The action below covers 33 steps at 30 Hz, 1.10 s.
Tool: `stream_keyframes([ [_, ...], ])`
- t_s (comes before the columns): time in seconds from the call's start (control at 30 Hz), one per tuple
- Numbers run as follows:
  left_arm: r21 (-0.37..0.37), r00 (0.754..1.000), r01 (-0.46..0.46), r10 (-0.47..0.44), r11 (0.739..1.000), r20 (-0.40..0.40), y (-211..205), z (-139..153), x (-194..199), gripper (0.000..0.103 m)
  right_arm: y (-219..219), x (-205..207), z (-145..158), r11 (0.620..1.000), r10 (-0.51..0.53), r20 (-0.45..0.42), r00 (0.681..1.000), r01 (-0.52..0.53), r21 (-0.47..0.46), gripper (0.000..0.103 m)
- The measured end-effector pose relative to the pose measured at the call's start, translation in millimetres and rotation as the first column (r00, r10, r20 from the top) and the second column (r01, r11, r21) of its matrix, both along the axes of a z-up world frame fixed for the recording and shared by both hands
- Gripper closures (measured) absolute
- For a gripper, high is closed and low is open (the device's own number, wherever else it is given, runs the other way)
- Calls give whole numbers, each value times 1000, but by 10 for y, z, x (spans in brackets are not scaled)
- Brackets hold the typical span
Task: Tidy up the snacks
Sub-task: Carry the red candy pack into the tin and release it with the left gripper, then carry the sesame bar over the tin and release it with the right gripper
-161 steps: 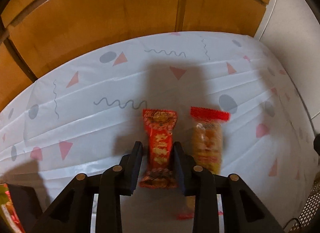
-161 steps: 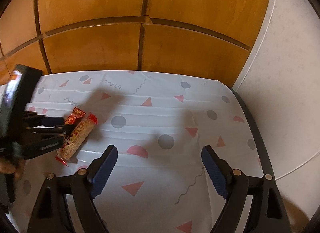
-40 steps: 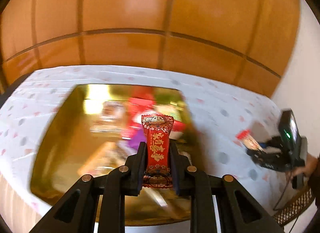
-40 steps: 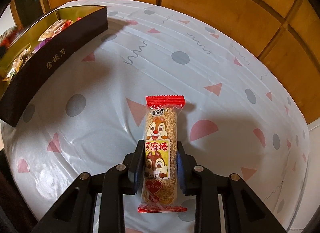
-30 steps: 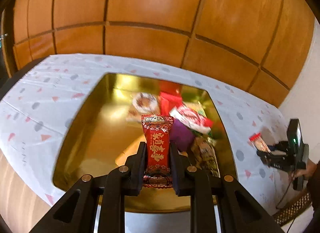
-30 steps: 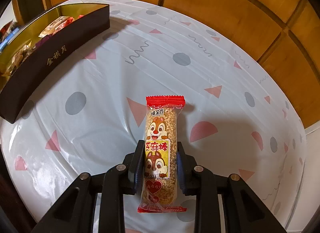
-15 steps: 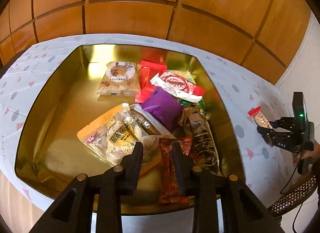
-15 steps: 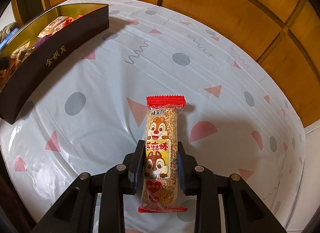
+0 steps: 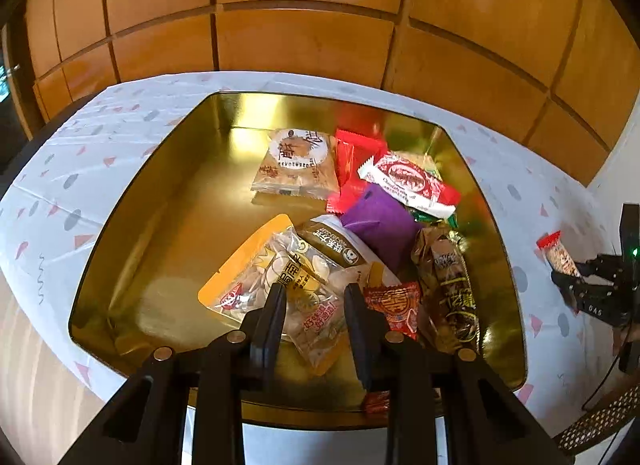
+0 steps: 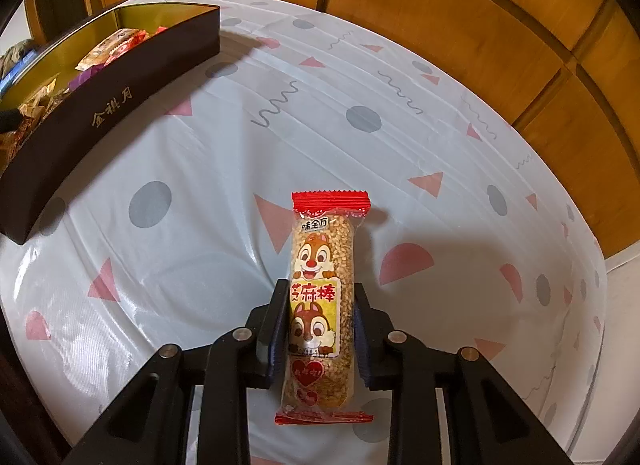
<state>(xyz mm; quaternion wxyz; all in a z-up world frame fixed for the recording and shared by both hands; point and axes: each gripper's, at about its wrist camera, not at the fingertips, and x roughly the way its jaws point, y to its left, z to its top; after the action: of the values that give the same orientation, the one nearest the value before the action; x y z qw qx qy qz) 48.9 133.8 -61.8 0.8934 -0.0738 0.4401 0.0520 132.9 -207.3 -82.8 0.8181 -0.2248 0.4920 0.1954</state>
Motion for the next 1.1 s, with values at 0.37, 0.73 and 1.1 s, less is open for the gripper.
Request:
stream_keyframes([
  [0.37,31,999,-38,37,999,27,-5,157,-171,73,-25,50,-12,999,-53,-33,998,54,9,74],
  [0.73,14,996,-74,73,997,54,145,220,-240,73,92,12,17,983,-175,-20,984,173,-56,74],
  [1.1,20,988,-139,137,990,71,319,252,-288,73,164,-78,43,962,-217,-147,965,237,137,75],
])
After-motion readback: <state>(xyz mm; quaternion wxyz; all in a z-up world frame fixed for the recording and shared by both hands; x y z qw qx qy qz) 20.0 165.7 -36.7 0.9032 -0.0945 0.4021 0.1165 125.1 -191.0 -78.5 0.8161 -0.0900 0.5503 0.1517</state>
